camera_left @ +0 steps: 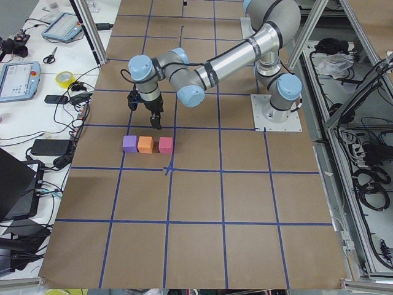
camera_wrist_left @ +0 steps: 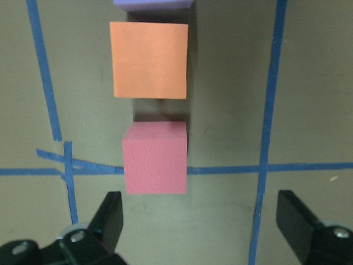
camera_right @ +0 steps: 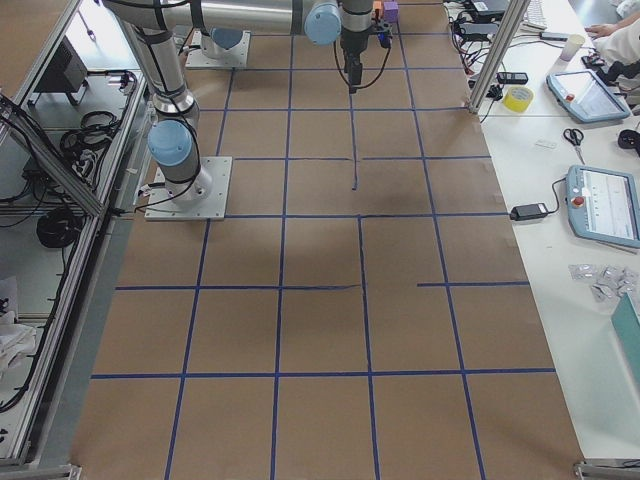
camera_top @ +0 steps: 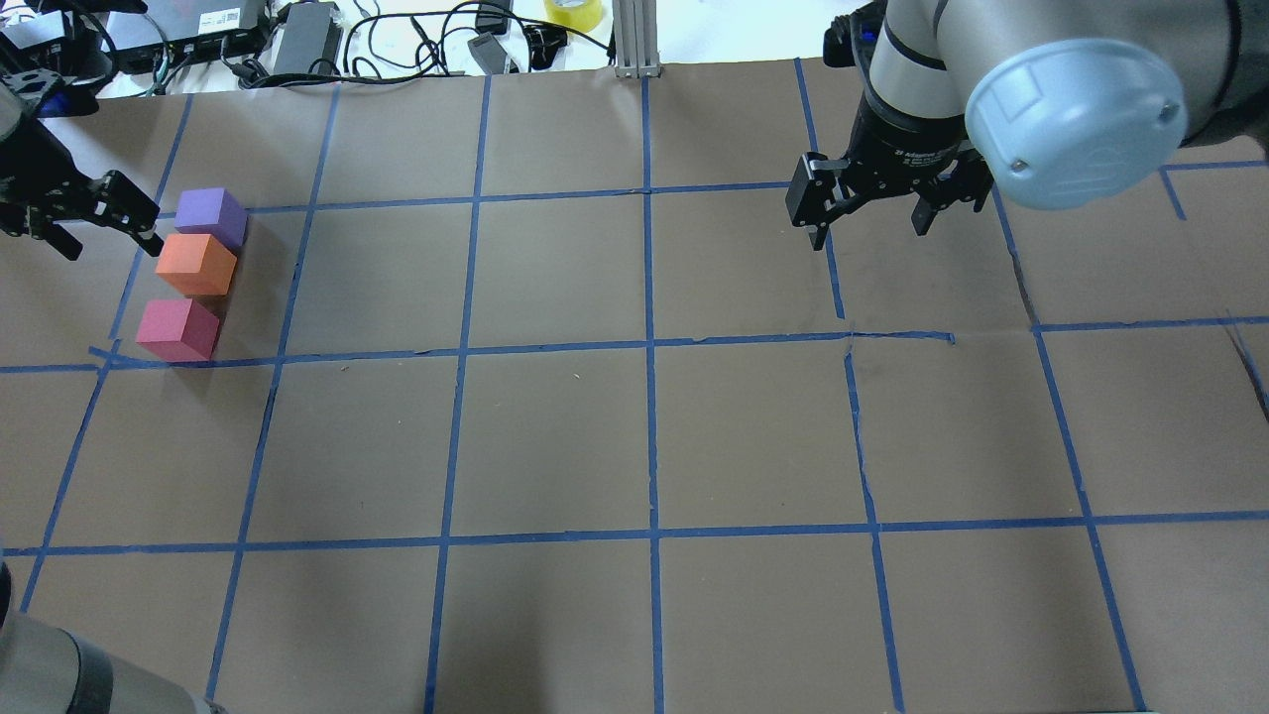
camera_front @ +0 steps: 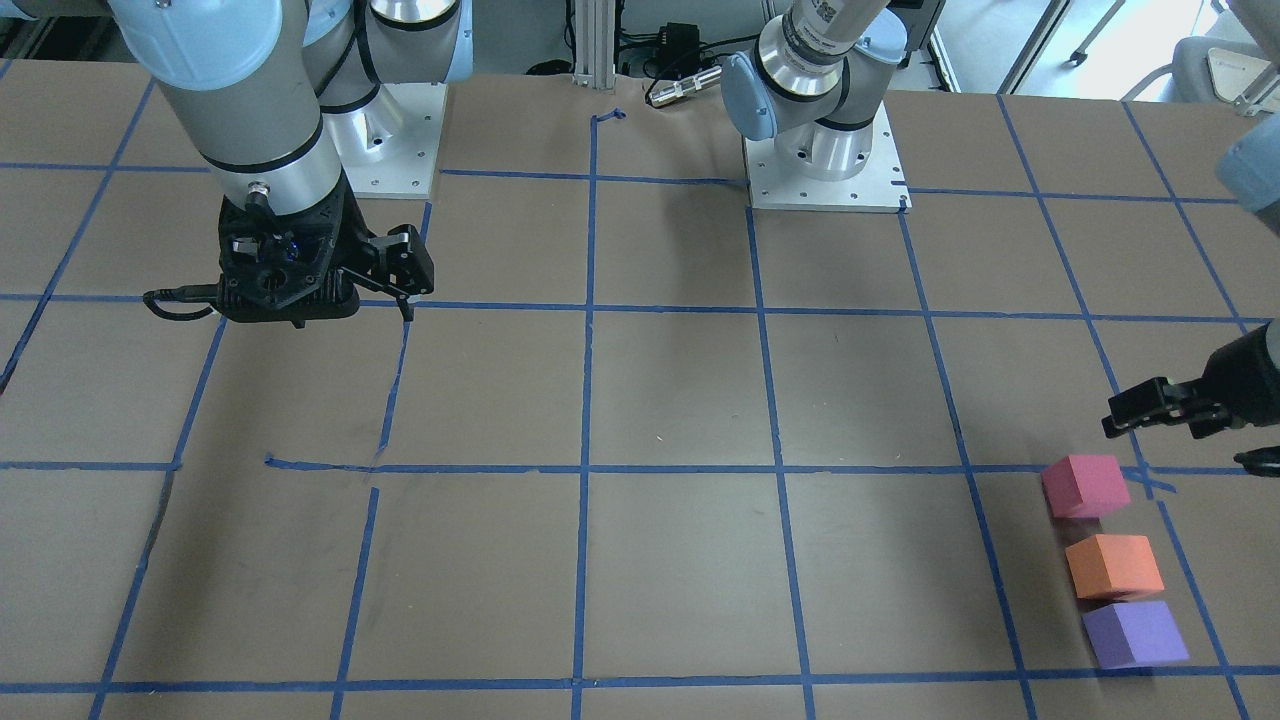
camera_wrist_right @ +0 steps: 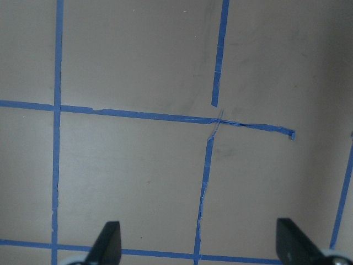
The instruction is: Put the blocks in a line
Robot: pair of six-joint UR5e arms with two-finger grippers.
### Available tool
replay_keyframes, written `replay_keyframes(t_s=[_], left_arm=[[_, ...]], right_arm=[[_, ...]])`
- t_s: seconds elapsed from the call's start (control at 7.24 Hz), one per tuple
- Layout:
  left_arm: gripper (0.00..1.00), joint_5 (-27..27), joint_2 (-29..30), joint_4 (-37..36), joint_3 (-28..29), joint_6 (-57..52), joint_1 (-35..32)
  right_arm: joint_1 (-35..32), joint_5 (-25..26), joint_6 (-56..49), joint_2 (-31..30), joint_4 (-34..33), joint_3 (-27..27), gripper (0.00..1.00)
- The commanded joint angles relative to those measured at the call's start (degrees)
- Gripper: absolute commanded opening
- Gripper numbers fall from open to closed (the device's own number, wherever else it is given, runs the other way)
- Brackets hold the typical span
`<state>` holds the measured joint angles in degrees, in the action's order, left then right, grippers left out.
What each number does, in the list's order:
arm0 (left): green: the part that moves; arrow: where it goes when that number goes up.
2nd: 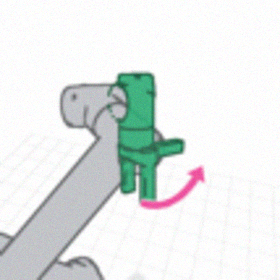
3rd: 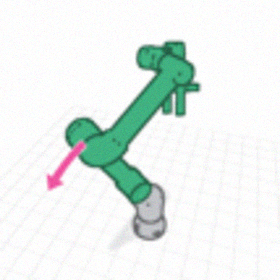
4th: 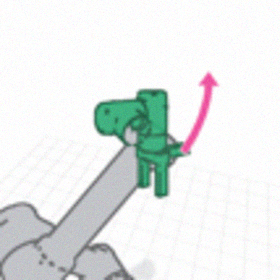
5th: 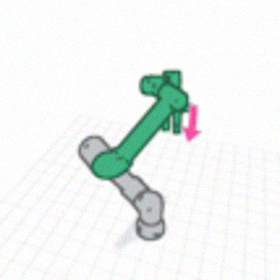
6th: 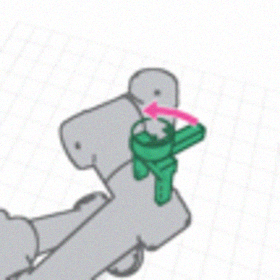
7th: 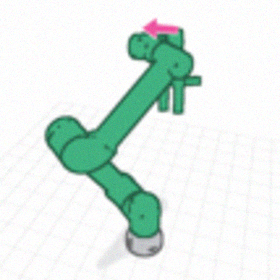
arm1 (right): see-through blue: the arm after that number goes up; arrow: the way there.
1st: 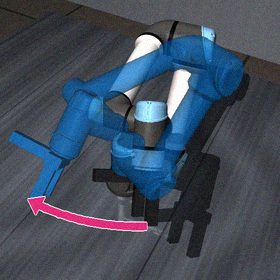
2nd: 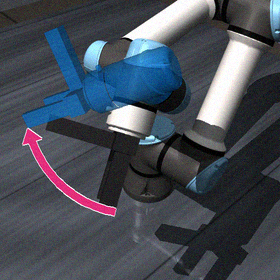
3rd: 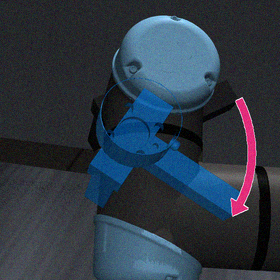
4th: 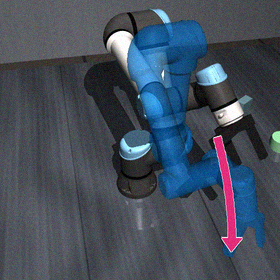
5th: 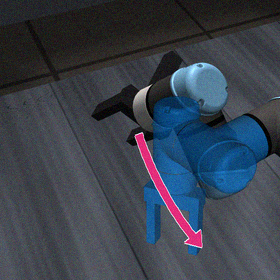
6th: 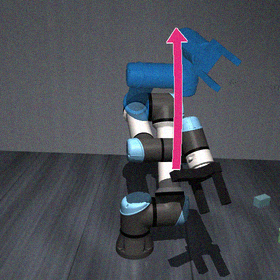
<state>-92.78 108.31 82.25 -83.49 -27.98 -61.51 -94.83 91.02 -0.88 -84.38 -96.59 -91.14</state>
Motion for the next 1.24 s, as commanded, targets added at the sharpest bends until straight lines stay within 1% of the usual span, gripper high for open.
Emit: replay_keyframes(t_s=[0.0, 0.14, 0.28, 0.41, 0.55, 0.69, 0.83, 0.97, 1.1], left_arm=[[1.0, -0.2, -10.62, 9.2, 0.17, 2.21, -0.54], [1.0, 0.23, -14.93, 10.9, -0.18, 2.4, -0.72], [1.0, 0.06, -18.02, 11.35, 0.26, 2.66, -1.85], [1.0, -0.2, -19.7, 11.09, 0.35, 3.01, -4.47], [1.0, -0.29, -19.98, 10.91, 0.52, 8.76, -8.5], [1.0, -1.07, -19.98, 11.17, 0.52, 18.82, -13.68], [1.0, -2.13, -20.68, 13.0, 0.52, 23.79, -18.08], [1.0, -2.22, -21.21, 15.11, 0.61, 24.19, -19.86], [1.0, -1.79, -20.61, 14.87, 0.44, 24.89, -20.93]], right_arm=[[0.0, -0.05, 0.09, 0.01, 0.0, 0.0, 1.0], [0.0, 0.04, 0.09, 0.01, 0.0, 0.0, 1.0], [0.0, -0.22, 0.09, 0.01, 0.0, 0.0, 1.0], [0.0, -0.14, 0.09, 0.01, 0.0, 0.0, 1.0], [0.0, -0.05, 0.09, 0.01, 0.0, 0.0, 1.0], [0.0, -0.14, 0.09, 0.01, -0.09, 0.0, 1.0], [0.0, -0.22, 0.09, -0.08, -0.09, 0.0, 1.0], [0.0, -0.49, 0.0, -0.08, -0.09, 0.0, 1.0], [0.0, -0.58, 0.09, 0.0, -0.09, 0.0, 1.0]])
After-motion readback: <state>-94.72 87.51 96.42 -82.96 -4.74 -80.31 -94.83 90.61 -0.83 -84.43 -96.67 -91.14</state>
